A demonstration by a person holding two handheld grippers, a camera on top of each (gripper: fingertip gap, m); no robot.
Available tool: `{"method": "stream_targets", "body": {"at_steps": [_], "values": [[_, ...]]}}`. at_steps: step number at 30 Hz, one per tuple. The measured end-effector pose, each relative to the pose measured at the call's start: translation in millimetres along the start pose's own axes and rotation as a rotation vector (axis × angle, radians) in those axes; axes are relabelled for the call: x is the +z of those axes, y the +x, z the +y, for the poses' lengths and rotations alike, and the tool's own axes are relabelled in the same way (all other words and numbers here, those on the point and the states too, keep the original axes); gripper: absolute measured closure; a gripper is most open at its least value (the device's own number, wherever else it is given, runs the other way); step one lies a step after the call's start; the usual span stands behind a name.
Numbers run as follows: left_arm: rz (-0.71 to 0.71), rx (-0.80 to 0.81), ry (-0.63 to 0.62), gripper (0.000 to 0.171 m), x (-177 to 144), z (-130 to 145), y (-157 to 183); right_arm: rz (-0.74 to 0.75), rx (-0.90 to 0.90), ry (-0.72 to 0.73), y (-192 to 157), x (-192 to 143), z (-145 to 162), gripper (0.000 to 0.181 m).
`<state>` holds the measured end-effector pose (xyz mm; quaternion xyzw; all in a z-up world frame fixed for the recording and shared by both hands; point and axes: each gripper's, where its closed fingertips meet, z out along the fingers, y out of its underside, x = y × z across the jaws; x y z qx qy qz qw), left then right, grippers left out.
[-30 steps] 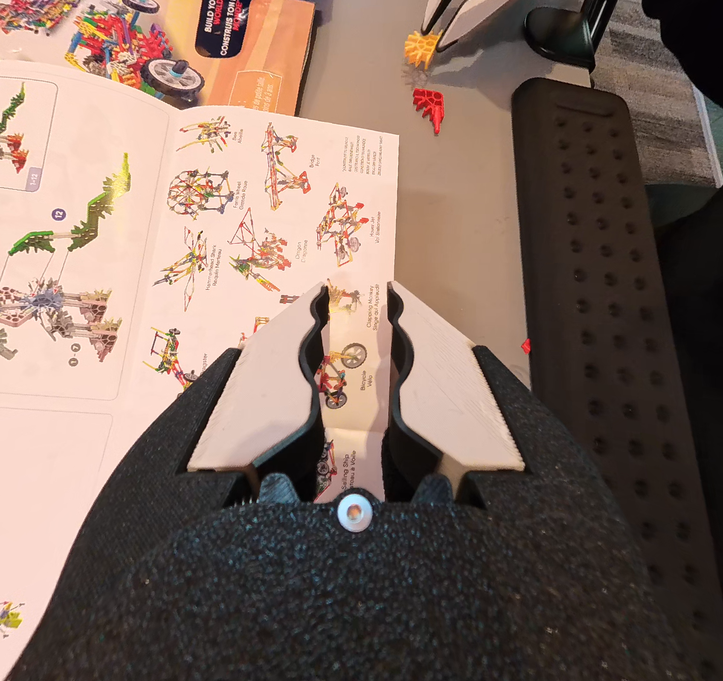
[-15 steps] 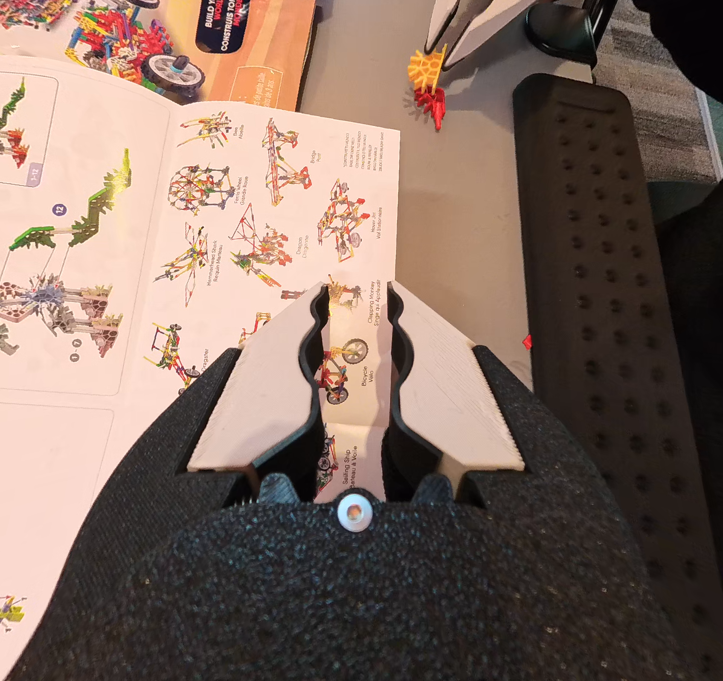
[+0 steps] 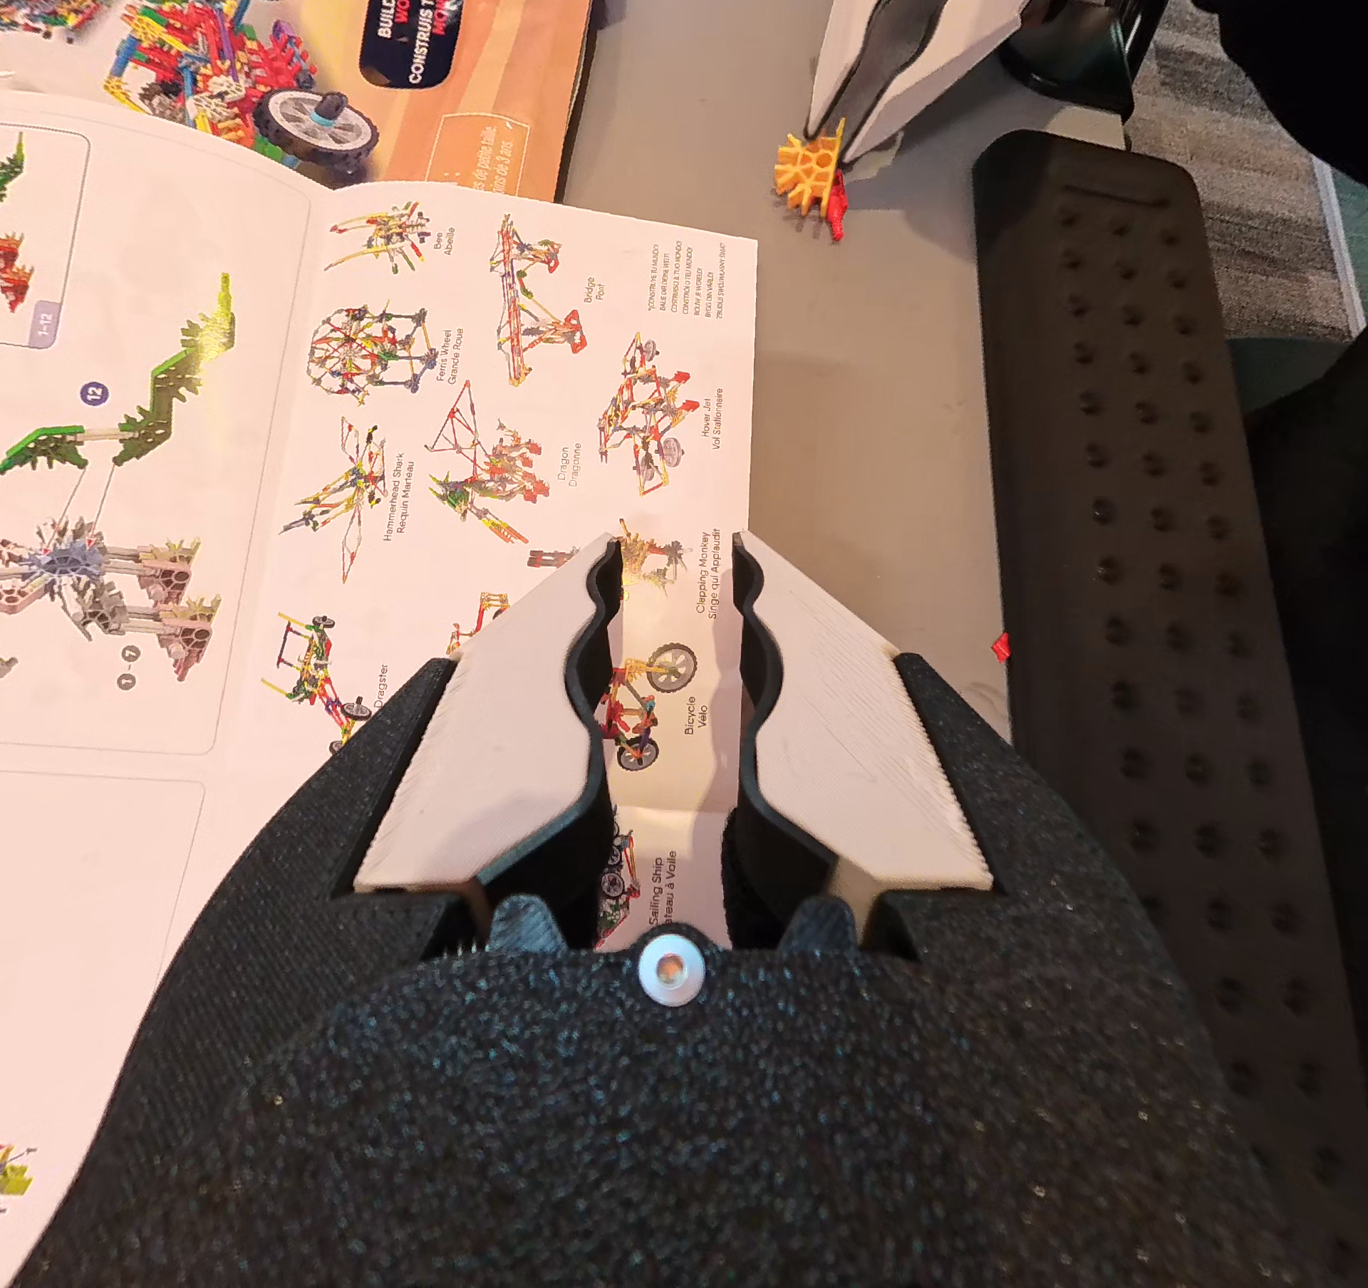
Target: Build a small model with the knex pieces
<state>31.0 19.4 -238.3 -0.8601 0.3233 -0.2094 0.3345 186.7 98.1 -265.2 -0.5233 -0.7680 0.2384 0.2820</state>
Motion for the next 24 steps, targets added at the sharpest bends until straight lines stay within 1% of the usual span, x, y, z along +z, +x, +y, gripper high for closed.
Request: {"method": "stream_targets", "body": {"at_steps": [8, 12, 24], "values": [[0.004, 0.000, -0.002, 0.145, 0.8, 0.4, 0.1, 0.018, -0.001, 0.008, 2.6, -5.0, -2.9, 0.165], [0.005, 0.001, -0.002, 0.144, 0.9, 0.4, 0.1, 0.024, 0.015, 0.003, 5.6, -6.5, 0.1, 0.156], [0.009, 0.002, -0.006, 0.144, 2.2, 0.7, 0.6, -0.018, 0.033, 0.014, 5.2, -2.5, 0.1, 0.148]]}}
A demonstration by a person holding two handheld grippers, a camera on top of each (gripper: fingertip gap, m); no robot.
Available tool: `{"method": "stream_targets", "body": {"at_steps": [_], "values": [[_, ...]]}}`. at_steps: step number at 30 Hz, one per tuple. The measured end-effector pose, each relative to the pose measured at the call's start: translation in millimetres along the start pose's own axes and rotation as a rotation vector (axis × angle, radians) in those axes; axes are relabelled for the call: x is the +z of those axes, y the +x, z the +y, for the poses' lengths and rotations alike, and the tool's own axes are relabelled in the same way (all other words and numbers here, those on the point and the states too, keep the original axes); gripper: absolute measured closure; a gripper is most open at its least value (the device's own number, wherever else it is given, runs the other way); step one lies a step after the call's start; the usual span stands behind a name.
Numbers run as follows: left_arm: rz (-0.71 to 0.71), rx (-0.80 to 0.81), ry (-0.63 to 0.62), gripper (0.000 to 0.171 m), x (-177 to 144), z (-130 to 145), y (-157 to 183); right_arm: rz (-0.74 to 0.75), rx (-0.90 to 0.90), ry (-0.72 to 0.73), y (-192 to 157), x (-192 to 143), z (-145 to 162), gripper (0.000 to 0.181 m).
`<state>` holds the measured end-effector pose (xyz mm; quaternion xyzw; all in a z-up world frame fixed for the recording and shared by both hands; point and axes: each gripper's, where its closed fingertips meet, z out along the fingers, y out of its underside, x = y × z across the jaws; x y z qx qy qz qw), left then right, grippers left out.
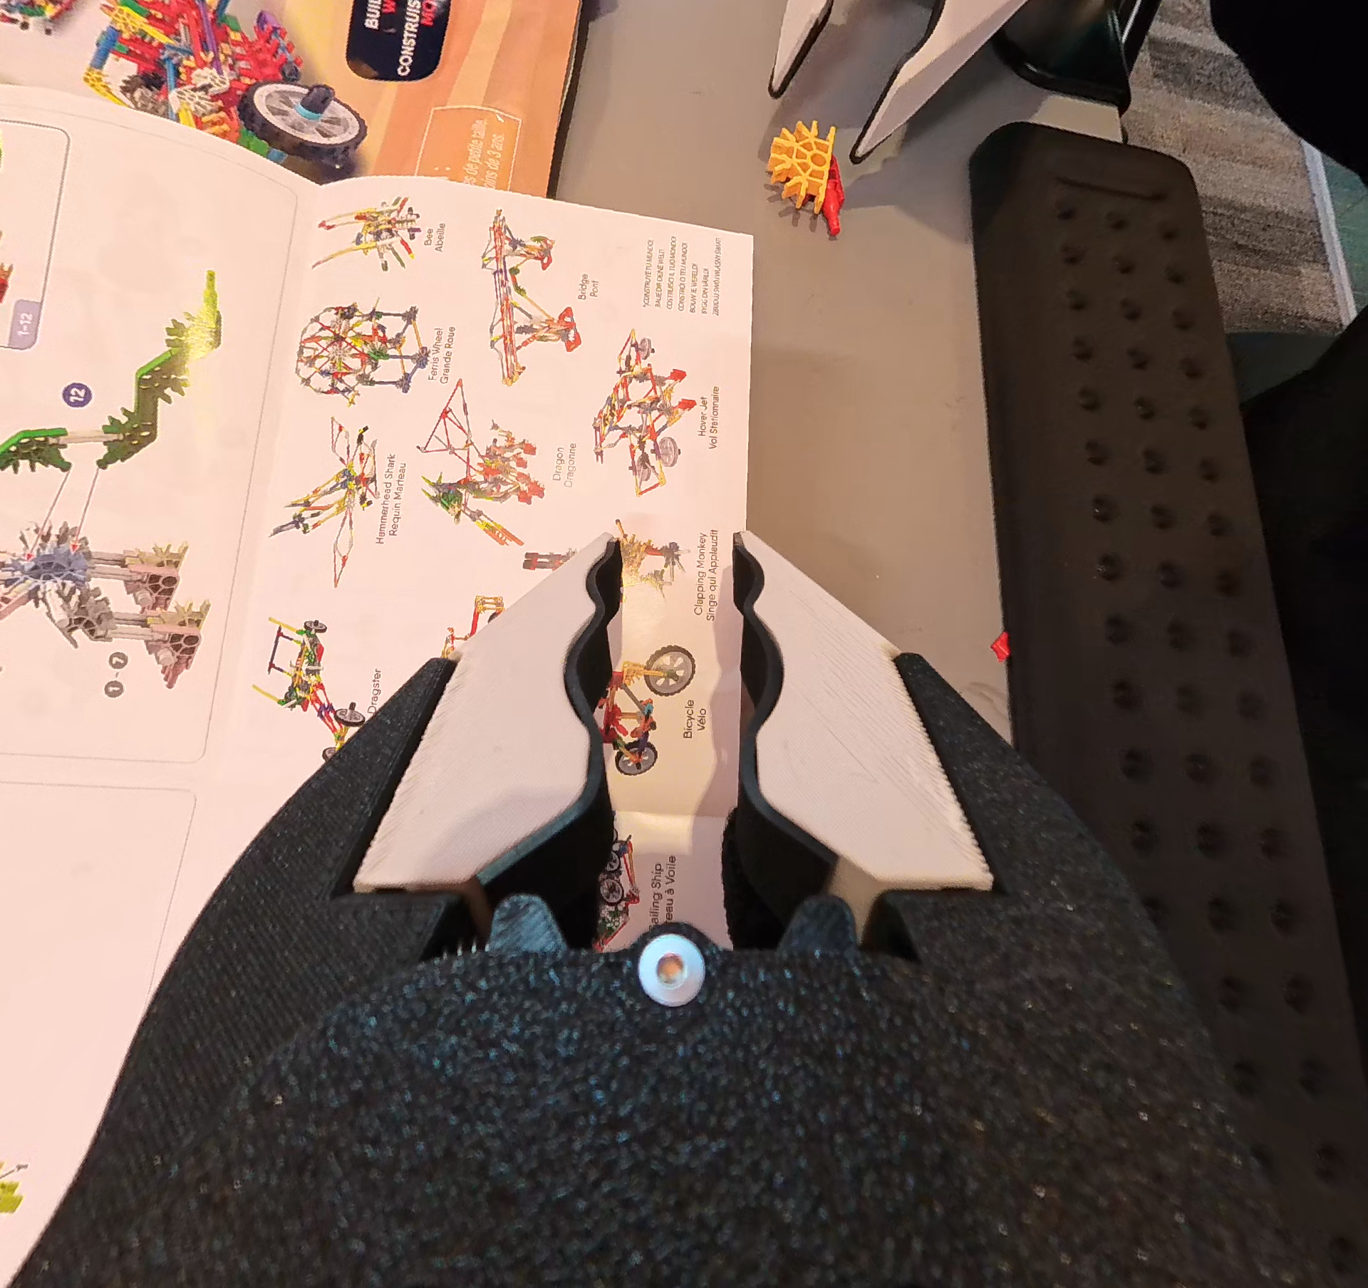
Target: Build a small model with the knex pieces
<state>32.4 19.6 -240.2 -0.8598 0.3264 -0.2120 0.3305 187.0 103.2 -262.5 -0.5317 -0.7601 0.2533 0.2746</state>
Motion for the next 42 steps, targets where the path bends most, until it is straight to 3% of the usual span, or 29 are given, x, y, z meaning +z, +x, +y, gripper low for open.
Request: {"method": "stream_targets", "body": {"at_steps": [19, 33, 42], "values": [[0.004, -0.004, -0.008, 0.144, 2.2, 2.7, -1.5, -0.031, -0.005, 0.007, -0.1, 4.6, 0.0, 0.154], [0.006, -0.002, -0.009, 0.144, 2.7, 2.4, -1.1, -0.077, 0.013, 0.005, -3.1, 7.3, 4.2, 0.146], [0.007, -0.005, -0.012, 0.144, 3.3, 3.5, -2.0, -0.102, 0.007, 0.019, -4.5, 8.2, 3.5, 0.159]]}}
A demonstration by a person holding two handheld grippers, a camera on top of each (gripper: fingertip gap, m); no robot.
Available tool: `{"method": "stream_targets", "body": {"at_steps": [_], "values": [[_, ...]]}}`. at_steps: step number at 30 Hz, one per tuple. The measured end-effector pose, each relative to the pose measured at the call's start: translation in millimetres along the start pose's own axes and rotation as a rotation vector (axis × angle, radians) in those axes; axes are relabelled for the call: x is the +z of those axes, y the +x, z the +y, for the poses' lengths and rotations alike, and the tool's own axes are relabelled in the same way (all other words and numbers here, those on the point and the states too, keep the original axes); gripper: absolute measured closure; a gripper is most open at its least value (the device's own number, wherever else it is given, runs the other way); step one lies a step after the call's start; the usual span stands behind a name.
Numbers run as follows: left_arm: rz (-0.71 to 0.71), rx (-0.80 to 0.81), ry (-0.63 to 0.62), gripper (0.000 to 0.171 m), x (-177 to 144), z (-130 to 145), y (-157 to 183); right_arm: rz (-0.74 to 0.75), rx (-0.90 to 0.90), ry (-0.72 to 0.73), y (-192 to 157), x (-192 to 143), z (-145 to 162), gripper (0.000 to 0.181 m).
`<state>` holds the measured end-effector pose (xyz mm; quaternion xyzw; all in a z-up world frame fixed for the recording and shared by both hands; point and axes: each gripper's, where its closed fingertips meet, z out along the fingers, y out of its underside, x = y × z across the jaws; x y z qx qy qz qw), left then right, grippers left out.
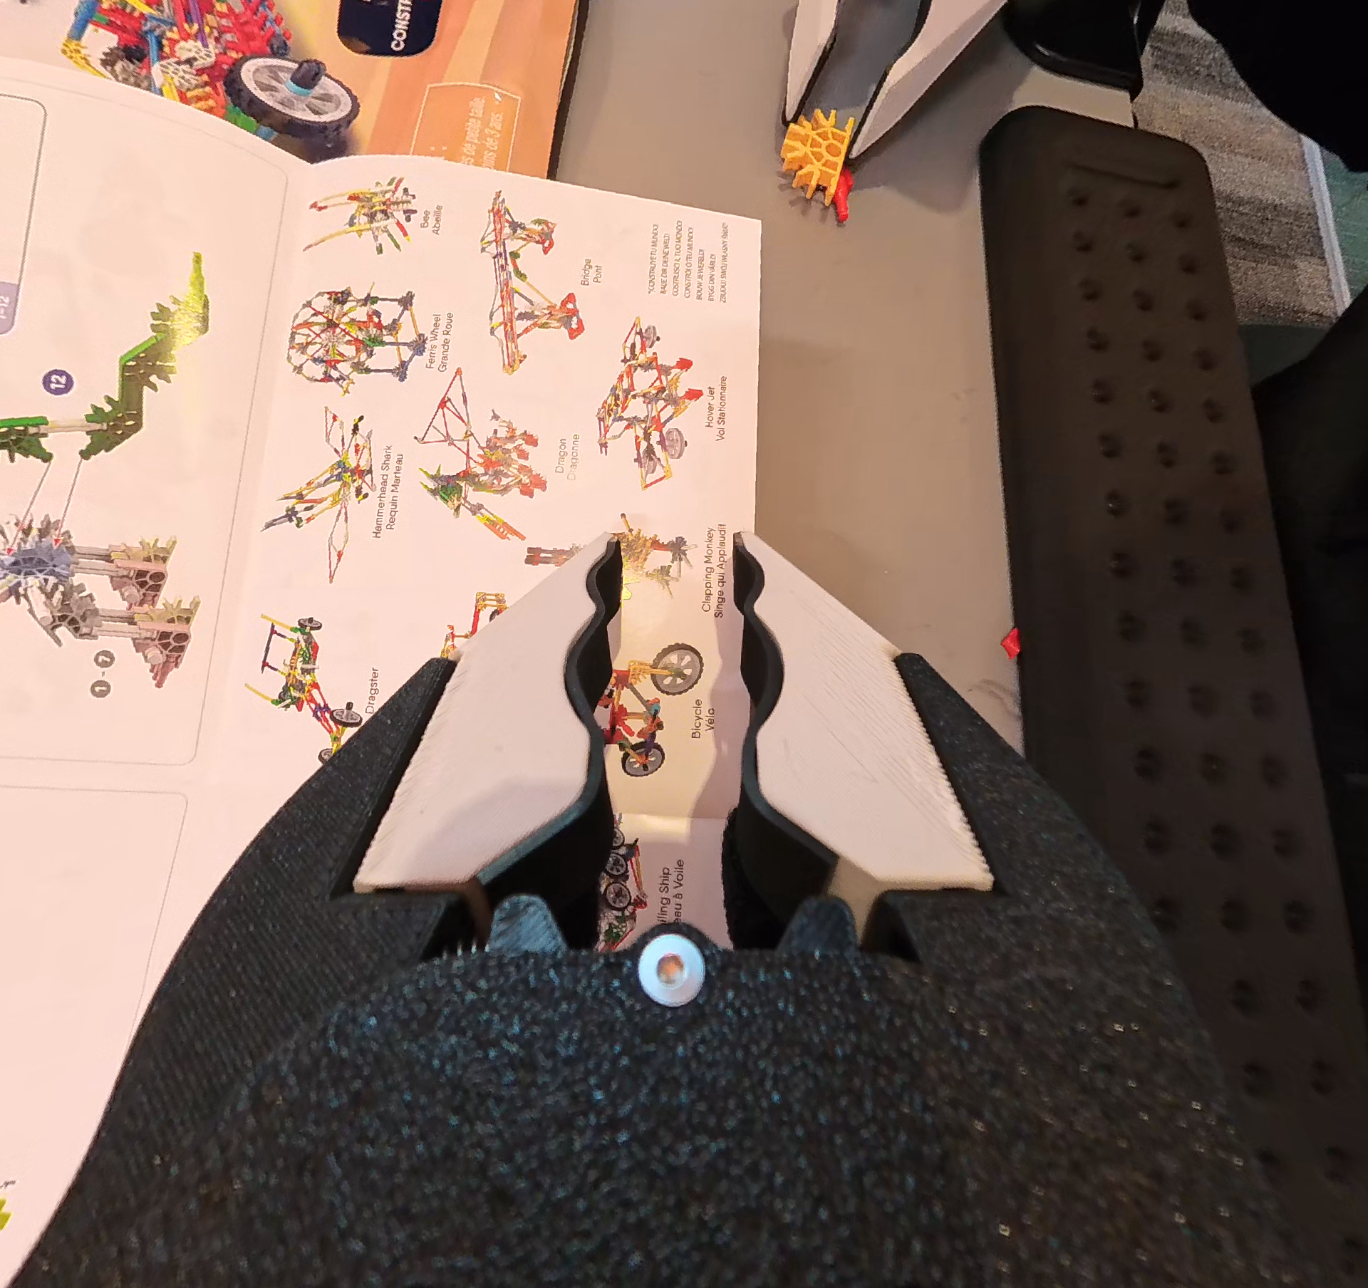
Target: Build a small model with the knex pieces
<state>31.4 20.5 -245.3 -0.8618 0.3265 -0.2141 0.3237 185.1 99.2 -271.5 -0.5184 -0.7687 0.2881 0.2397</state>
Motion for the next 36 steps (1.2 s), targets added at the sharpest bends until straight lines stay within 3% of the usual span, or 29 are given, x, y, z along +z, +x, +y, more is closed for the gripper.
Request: {"method": "stream_targets", "body": {"at_steps": [15, 36], "values": [[0.000, 0.001, -0.003, 0.144, 0.1, 0.9, -1.2, -0.046, -0.053, -0.039, 1.6, -20.2, -0.5, 0.159], [0.001, -0.001, -0.006, 0.144, 0.2, 2.4, -1.8, -0.073, -0.067, -0.037, -4.5, -12.7, -0.1, 0.159]]}}
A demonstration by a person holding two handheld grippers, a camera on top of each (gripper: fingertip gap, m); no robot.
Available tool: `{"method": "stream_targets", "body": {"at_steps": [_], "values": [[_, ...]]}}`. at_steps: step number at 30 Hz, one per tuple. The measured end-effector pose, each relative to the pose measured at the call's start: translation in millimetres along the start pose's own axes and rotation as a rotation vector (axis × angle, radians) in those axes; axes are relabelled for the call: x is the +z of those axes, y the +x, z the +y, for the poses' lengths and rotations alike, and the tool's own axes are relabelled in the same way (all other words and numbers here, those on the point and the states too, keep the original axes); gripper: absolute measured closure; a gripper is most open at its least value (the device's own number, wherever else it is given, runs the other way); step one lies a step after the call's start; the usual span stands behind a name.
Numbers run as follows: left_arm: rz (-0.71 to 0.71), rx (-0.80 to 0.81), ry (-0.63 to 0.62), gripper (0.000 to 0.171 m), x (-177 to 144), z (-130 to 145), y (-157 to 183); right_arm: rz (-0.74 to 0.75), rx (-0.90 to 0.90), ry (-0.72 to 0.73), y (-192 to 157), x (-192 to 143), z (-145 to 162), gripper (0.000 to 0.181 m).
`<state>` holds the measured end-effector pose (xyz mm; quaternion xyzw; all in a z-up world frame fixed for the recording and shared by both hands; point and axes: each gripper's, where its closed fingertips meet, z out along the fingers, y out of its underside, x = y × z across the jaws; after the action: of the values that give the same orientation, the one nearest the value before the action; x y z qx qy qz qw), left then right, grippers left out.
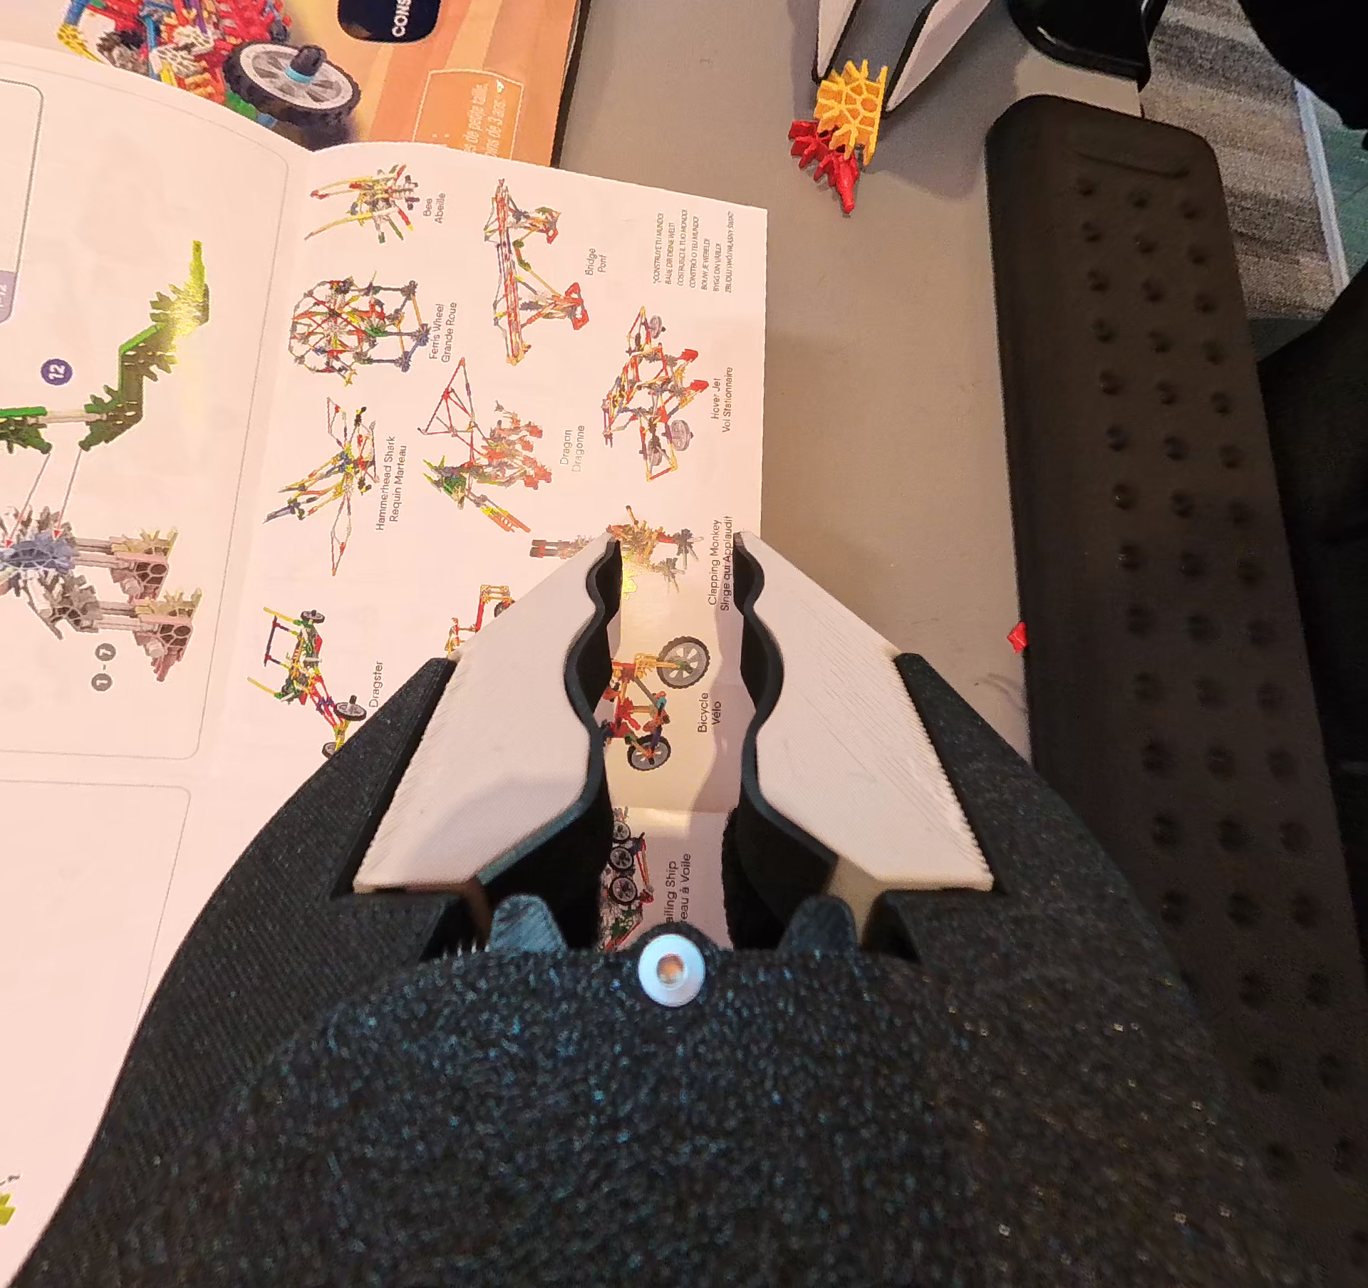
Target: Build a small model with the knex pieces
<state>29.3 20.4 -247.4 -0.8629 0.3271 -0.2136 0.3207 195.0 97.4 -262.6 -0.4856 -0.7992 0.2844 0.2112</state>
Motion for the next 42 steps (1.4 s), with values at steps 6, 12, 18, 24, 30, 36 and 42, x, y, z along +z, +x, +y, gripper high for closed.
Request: {"method": "stream_targets", "body": {"at_steps": [6, 12, 18, 24, 30, 36, 42], "values": [[0.002, -0.002, -0.002, 0.144, 1.1, 0.6, -0.6, -0.002, 0.000, 0.002, 0.7, 0.0, -0.1, 0.159], [0.004, -0.005, -0.004, 0.144, 2.1, 1.3, -1.0, 0.000, -0.002, 0.003, 2.2, 0.1, -0.1, 0.159], [0.006, -0.005, -0.006, 0.144, 2.8, 1.5, -1.0, -0.001, -0.003, 0.004, 2.9, -0.2, -0.2, 0.159], [0.006, -0.005, -0.004, 0.144, 2.4, 0.9, -1.0, -0.003, -0.005, 0.004, 3.4, -0.2, -0.3, 0.159], [0.007, -0.005, -0.006, 0.144, 2.7, 1.3, -0.9, -0.002, -0.006, 0.002, 4.1, -1.1, -0.3, 0.159], [0.007, -0.005, -0.006, 0.144, 2.5, 1.6, -1.1, -0.002, -0.002, -0.001, 5.2, -1.5, 1.4, 0.159], [0.008, -0.006, -0.008, 0.144, 3.0, 2.3, -1.4, -0.004, 0.000, -0.005, 6.0, -2.1, 3.7, 0.159]]}}
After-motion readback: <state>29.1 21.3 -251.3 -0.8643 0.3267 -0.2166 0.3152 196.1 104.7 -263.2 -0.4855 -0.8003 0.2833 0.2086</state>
